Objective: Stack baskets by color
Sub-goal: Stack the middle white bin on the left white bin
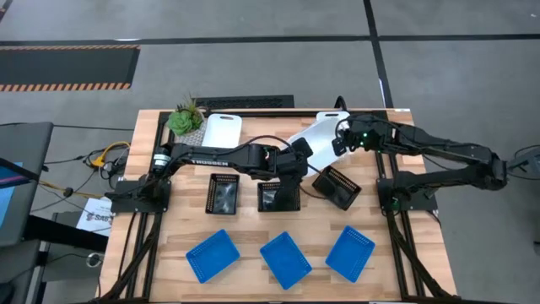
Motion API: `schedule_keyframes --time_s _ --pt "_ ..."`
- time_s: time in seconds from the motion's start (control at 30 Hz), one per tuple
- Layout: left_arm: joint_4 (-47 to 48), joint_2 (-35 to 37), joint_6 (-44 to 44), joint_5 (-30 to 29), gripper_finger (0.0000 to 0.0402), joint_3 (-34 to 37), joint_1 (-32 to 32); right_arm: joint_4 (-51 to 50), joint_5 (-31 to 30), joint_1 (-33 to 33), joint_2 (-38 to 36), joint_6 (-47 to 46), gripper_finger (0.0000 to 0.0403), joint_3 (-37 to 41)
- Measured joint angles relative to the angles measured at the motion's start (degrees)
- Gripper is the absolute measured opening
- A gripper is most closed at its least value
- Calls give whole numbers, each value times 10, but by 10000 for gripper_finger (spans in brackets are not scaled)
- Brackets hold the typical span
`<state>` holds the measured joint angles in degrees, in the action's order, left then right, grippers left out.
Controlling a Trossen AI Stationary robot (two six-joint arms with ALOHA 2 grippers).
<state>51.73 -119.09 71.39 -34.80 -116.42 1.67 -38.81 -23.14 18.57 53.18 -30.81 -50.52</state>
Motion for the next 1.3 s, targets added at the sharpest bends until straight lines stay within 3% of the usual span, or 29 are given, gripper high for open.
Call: schedule_keyframes --time_s 0.2,0.47,0.67,0.83,0.97,1.1,1.3 --pt "-29 9 -54 6 30 1 1 0 7 22 -19 -19 3 0" --pt "-49 17 -64 -32 154 0 3 2 14 53 -34 -31 1 0" --pt "-106 26 -168 -90 227 0 6 47 8 85 -34 -58 1 0" --pt "-154 50 -349 -174 237 0 1 104 -6 129 -34 -77 1 -1" --pt "-166 91 -555 -186 232 0 -3 158 -12 163 -34 -81 1 -2" --pt "-188 131 -832 -147 229 3 -17 244 -25 187 -34 -85 1 -2" --pt "-239 140 -1056 -44 229 6 -49 344 -41 198 -32 -84 0 -2"
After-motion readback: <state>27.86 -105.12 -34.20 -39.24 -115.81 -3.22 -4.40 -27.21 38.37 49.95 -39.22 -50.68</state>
